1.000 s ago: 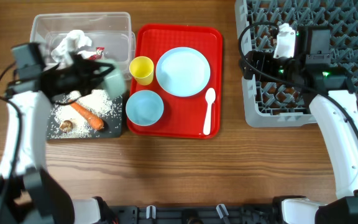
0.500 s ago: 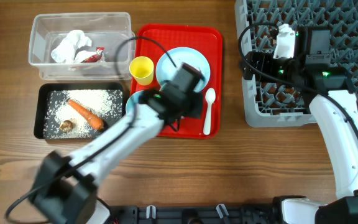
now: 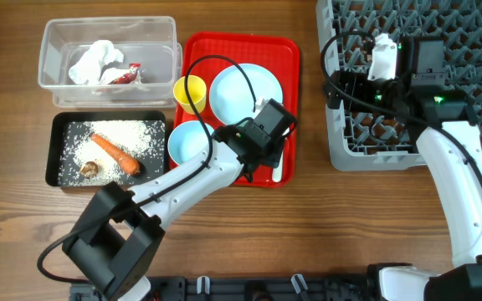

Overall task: Sort waste into correct bins and load items into the dishwasher rack
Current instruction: 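Set the empty green bowl back on the red tray with the left gripper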

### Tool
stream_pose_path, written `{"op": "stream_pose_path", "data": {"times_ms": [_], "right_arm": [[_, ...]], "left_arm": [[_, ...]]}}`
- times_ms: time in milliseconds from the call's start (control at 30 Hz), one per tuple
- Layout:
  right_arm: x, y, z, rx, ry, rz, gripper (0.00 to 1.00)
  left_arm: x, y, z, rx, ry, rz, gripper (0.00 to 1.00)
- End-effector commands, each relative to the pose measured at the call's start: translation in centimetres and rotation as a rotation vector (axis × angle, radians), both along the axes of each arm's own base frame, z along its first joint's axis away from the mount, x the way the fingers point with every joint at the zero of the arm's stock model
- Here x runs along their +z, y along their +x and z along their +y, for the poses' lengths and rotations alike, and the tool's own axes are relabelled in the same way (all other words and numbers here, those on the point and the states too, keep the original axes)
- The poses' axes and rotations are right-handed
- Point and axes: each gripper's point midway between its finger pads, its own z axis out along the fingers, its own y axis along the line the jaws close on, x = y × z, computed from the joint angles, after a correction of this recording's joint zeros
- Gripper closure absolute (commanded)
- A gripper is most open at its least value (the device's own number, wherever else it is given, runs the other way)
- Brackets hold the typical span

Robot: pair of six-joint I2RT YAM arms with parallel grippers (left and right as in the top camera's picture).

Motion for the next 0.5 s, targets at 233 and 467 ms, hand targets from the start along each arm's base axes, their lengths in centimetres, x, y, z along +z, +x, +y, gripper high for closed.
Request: {"op": "stream_pose_path", "data": {"times_ms": [233, 467], "right_arm": [[0.3, 0.8, 0.6, 0.031, 0.02, -0.044, 0.01], [1.6, 1.2, 2.0, 0.094, 0.092, -0.092, 0.0]], "left_arm": [[7.3, 1.6, -2.3, -0.002, -0.157, -0.085, 0.35], [18.6, 4.0, 2.8, 0.157, -0.273, -0.249, 0.27]]}}
